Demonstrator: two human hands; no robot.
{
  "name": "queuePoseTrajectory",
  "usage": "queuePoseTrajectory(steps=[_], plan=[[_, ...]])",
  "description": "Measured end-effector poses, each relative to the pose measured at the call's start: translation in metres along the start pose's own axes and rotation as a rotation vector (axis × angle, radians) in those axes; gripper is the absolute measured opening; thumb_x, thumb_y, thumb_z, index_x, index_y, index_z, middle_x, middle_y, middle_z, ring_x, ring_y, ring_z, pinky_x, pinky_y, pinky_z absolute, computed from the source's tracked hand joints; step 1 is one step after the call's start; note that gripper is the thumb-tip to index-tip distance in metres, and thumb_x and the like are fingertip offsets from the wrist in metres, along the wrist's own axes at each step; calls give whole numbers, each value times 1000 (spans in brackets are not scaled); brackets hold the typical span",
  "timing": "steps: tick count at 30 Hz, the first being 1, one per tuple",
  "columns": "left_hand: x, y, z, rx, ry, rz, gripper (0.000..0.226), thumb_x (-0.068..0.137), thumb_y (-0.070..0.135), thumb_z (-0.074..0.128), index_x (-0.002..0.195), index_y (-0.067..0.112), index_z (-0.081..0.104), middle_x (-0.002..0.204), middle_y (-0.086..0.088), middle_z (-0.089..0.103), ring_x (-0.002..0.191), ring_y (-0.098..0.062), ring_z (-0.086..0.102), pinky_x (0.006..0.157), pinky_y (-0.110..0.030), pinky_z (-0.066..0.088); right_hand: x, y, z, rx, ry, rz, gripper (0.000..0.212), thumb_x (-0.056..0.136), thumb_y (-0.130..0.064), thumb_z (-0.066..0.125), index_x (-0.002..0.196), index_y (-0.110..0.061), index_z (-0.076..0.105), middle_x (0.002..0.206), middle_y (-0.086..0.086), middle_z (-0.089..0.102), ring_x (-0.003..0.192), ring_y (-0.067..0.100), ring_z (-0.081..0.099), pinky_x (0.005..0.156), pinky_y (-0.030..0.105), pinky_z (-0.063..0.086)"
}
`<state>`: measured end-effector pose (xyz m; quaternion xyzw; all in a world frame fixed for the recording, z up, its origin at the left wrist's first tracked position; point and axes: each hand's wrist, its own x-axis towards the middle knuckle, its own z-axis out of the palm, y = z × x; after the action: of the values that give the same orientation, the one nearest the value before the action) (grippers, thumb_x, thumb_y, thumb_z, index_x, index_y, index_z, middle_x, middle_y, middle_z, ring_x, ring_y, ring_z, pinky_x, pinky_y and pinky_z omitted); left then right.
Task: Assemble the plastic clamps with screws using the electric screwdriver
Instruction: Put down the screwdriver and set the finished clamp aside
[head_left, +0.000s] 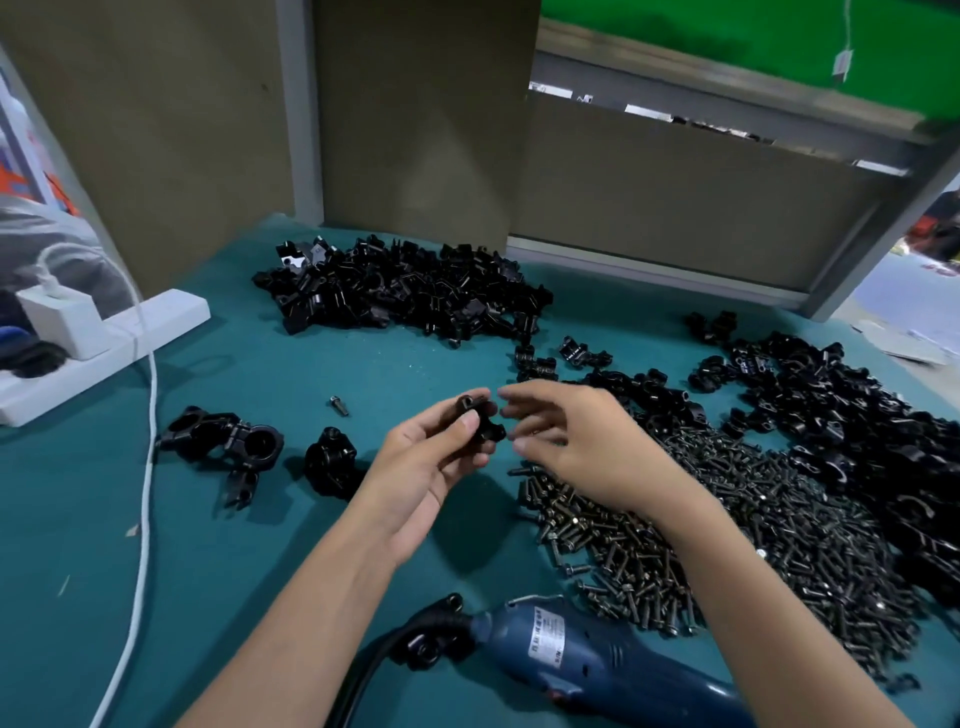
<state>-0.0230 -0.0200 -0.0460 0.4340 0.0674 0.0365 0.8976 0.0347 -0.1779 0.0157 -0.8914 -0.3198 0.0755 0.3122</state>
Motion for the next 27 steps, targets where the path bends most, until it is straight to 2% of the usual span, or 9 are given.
queuePoseTrajectory(steps=[5,9,13,16,18,21,23,25,27], plan=[[2,-6,1,-117,52,-58,24,93,4,54,115,-2,64,98,-10,70,70,-13,66,64,-21,58,49,34,-19,-87,272,135,33,93,2,51,122,-7,63,107,3,67,93,9,59,71,-4,39],[4,-9,2,-185,84,-87,30,98,11,51,121,-4,62,109,-12,69,76,-17,70,72,-26,60,94,67,-23,-116,342,301,34,94,-3,55,127,-2,58,116,12,66,98,18,61,87,20,47],[8,-10,5,-215,48,-85,36,84,14,59,116,-1,66,103,-14,72,86,-24,71,73,-30,60,129,93,-26,-293,339,416,48,92,-7,55,139,-4,47,103,15,64,99,34,60,79,41,52],[11,-13,7,-184,14,-70,36,85,10,59,118,-3,62,105,-15,69,94,-27,70,80,-33,60,145,113,-29,-394,231,543,47,93,-10,54,139,-8,44,115,17,62,109,35,52,91,46,44],[12,-15,8,-155,-8,-58,39,82,9,62,118,-5,59,109,-16,68,100,-30,69,84,-34,59,150,122,-28,-450,196,565,33,94,-14,57,127,-8,57,111,14,65,113,34,52,101,46,36],[13,-14,6,-124,-23,-46,39,79,7,66,116,-5,57,118,-18,68,107,-32,69,87,-33,58,149,126,-24,-516,257,490,20,91,-11,63,110,-13,69,104,9,70,113,32,52,101,43,33],[14,-14,5,-103,-28,-50,38,80,8,66,115,-4,58,119,-18,69,109,-33,68,89,-34,58,143,123,-25,-456,309,438,17,90,-9,64,105,-13,72,105,9,71,106,30,57,97,41,41],[16,-14,3,-79,-32,-53,35,81,8,66,114,-3,59,117,-16,70,111,-33,66,92,-34,57,135,111,-26,-226,380,402,9,90,-9,68,97,-13,69,102,11,70,83,23,62,75,34,53],[16,-14,3,-66,-26,-53,30,86,4,64,115,-3,59,116,-15,71,113,-34,65,95,-35,56,120,92,-25,0,422,338,10,87,-12,72,88,-13,62,96,10,69,74,19,63,61,28,52]])
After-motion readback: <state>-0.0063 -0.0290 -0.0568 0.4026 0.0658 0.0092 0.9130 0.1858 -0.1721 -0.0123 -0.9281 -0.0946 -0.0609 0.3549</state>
